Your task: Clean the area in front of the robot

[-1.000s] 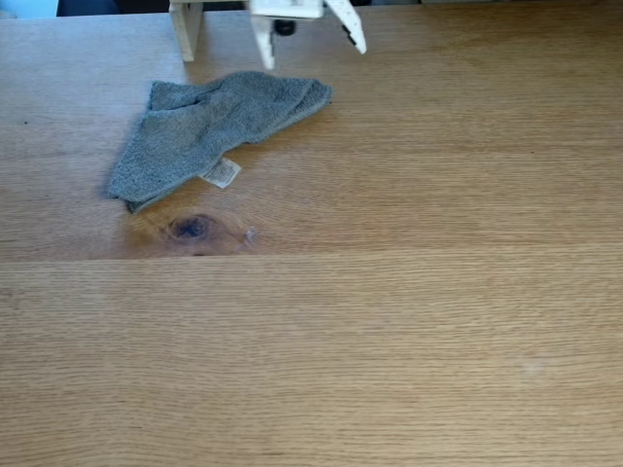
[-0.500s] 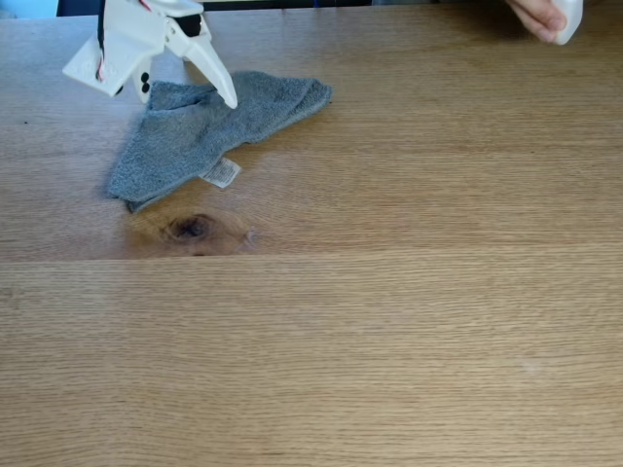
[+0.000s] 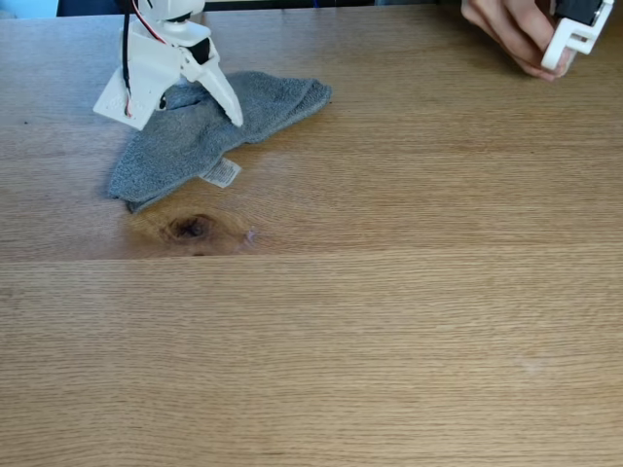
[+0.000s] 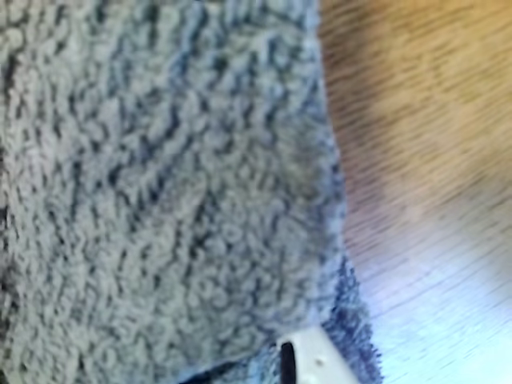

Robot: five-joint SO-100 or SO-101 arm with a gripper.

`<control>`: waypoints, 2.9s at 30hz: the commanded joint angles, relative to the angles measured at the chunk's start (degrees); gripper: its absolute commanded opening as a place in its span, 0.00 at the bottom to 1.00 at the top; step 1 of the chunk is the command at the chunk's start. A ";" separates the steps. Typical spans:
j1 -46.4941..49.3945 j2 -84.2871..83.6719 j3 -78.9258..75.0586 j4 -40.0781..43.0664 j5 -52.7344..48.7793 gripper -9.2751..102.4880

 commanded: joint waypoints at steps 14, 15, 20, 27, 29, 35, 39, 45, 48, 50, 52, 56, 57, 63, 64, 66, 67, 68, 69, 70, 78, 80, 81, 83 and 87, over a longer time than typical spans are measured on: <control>-5.98 -2.81 -3.08 -3.25 0.18 0.21; -6.42 -2.72 -3.08 -2.81 0.44 0.19; -8.61 -1.23 -3.08 -0.53 1.67 0.08; -10.37 8.53 -3.08 -1.58 7.38 0.08; -11.16 13.62 -3.08 -1.67 9.14 0.08; -17.14 29.44 -3.08 6.24 14.59 0.08; -23.29 36.56 -3.08 8.70 16.26 0.08; -34.01 41.22 -2.99 13.45 13.62 0.08; -40.25 42.28 -2.90 16.35 13.36 0.08; -44.91 42.80 -2.90 19.07 13.10 0.08; -49.83 42.80 -2.90 21.80 11.87 0.08; -58.80 41.57 -2.81 23.82 8.09 0.08; -59.85 40.61 -2.81 21.88 7.91 0.08; -59.15 27.42 -3.08 0.44 2.90 0.08; -58.27 24.79 -3.69 -3.16 2.81 0.08; -55.63 19.95 -3.96 -11.16 3.69 0.08; -54.05 17.67 -3.96 -15.91 4.13 0.08; -52.47 15.38 -3.96 -20.65 4.92 0.08; -50.98 12.92 -3.96 -24.52 5.01 0.08; -49.39 10.46 -3.96 -28.04 4.92 0.08; -40.43 -3.69 -3.96 -39.38 2.29 0.08; -39.37 -6.59 -4.04 -41.84 1.23 0.08; -39.02 -8.17 -4.04 -43.68 0.53 0.08; -38.32 -11.60 -4.13 -47.11 -0.79 0.08; -36.91 -18.02 -8.44 -50.27 -2.90 0.08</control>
